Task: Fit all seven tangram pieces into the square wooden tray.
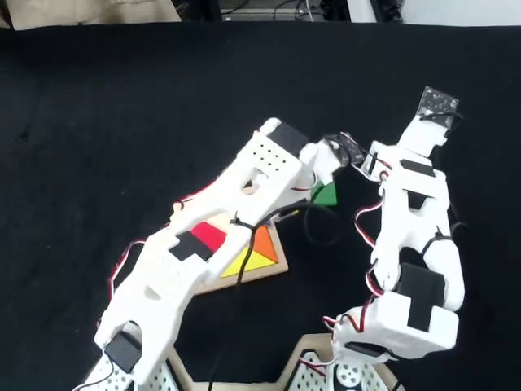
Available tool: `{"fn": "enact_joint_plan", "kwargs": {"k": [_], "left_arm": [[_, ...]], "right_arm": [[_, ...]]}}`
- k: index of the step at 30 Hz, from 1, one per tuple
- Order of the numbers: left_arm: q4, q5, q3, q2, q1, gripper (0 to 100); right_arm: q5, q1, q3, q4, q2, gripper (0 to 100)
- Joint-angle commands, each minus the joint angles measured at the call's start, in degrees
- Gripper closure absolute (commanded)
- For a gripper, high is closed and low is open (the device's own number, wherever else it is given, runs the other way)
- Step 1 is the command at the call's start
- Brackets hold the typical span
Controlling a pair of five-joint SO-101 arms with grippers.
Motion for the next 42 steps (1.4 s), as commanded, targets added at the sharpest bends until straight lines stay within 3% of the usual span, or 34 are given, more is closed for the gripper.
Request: {"fn": "enact_joint_plan", "kwargs": {"k": [1,33,42], "left_arm": [[-0.7,0.4,1.5,-1.5,-11.1,97],[-1.1,2.0,-12.5,-1.7,-9.9,97],[0.4,2.3,-14.3,-2.9,-3.8,97]], "right_arm": [[-0.2,1.1,-1.4,-1.1,-3.1,98.7],[2.5,-2.5,2.9,-6.3,-6.5,98.7],[2.3,-2.9,-4.2,-1.8,-6.0,98.7]]}}
